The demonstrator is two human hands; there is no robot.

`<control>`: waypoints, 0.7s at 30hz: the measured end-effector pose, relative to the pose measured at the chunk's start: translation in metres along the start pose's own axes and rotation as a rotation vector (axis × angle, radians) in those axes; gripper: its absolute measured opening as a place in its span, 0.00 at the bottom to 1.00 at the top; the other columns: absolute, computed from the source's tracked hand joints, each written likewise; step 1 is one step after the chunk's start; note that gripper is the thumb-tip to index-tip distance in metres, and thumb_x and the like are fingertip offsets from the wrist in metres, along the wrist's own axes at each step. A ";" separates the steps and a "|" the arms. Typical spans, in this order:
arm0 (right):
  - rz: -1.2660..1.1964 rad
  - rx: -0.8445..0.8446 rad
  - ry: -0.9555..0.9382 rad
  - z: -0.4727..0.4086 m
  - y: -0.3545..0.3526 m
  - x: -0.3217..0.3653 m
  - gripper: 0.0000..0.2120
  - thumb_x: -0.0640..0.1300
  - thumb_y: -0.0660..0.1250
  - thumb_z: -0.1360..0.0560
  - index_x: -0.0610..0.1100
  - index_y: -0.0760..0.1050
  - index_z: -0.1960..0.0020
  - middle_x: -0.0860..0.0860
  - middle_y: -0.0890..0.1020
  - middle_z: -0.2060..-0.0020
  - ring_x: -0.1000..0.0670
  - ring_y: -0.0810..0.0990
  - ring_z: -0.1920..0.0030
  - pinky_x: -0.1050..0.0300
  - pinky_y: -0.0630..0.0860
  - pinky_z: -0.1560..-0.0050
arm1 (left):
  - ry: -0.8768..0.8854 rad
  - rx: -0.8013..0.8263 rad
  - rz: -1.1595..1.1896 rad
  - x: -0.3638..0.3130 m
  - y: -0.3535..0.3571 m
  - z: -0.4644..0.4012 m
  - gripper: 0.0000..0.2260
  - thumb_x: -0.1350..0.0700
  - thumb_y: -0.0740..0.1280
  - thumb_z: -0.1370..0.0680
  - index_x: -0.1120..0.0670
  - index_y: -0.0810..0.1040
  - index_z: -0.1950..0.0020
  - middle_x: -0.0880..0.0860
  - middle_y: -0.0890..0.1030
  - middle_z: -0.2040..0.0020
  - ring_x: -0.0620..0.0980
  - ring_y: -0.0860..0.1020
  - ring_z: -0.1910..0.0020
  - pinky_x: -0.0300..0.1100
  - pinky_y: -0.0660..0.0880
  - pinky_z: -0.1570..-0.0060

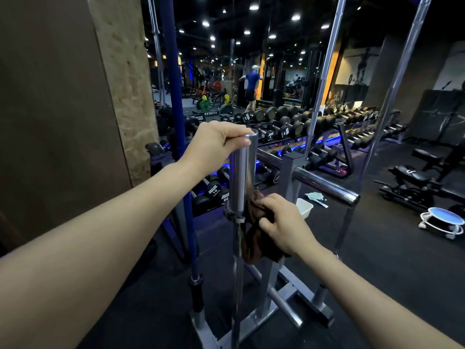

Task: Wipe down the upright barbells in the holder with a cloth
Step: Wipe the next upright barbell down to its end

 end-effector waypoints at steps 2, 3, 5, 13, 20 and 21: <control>0.031 0.022 -0.049 0.001 0.001 0.006 0.19 0.33 0.66 0.31 0.39 0.78 0.40 0.44 0.77 0.40 0.43 0.73 0.38 0.58 0.67 0.39 | -0.017 0.008 -0.005 0.000 0.001 -0.001 0.11 0.60 0.70 0.25 0.57 0.82 0.42 0.52 0.82 0.45 0.41 0.77 0.45 0.22 0.68 0.45; 0.060 0.041 -0.064 0.001 0.003 0.008 0.19 0.34 0.67 0.30 0.39 0.78 0.40 0.44 0.77 0.40 0.42 0.73 0.37 0.54 0.69 0.38 | -0.016 0.008 -0.010 0.000 0.002 -0.001 0.11 0.60 0.70 0.25 0.57 0.82 0.42 0.52 0.82 0.45 0.42 0.77 0.45 0.22 0.68 0.45; 0.126 0.076 -0.087 0.002 0.005 0.012 0.19 0.39 0.66 0.30 0.41 0.78 0.40 0.44 0.78 0.41 0.40 0.73 0.39 0.50 0.70 0.40 | -0.009 0.004 -0.018 0.000 0.003 -0.002 0.11 0.60 0.69 0.24 0.57 0.81 0.42 0.52 0.82 0.45 0.42 0.77 0.45 0.22 0.68 0.45; -0.033 0.034 -0.178 0.009 -0.004 0.034 0.22 0.40 0.61 0.35 0.41 0.79 0.42 0.48 0.81 0.44 0.47 0.77 0.42 0.57 0.70 0.37 | -0.024 0.053 -0.026 0.001 0.004 -0.006 0.12 0.59 0.70 0.24 0.57 0.81 0.42 0.53 0.82 0.44 0.41 0.77 0.45 0.19 0.65 0.46; -0.301 -0.407 0.098 0.006 -0.016 0.017 0.19 0.37 0.63 0.34 0.40 0.76 0.43 0.48 0.79 0.48 0.57 0.73 0.48 0.78 0.62 0.46 | 0.001 0.069 0.029 0.002 0.004 -0.007 0.11 0.60 0.70 0.25 0.58 0.82 0.43 0.52 0.82 0.45 0.41 0.77 0.45 0.22 0.67 0.44; -0.336 -0.377 0.135 0.005 -0.005 0.019 0.21 0.40 0.62 0.35 0.40 0.75 0.42 0.47 0.76 0.46 0.55 0.73 0.45 0.77 0.62 0.44 | 0.007 0.069 0.030 0.003 0.004 -0.007 0.11 0.61 0.70 0.25 0.58 0.82 0.43 0.52 0.82 0.45 0.40 0.76 0.46 0.20 0.66 0.46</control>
Point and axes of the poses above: each hand's wrist, its own z-axis away from the middle knuckle, its own y-axis out of the palm, x = y × z, the point moved 7 cm from there along -z, towards the middle knuckle
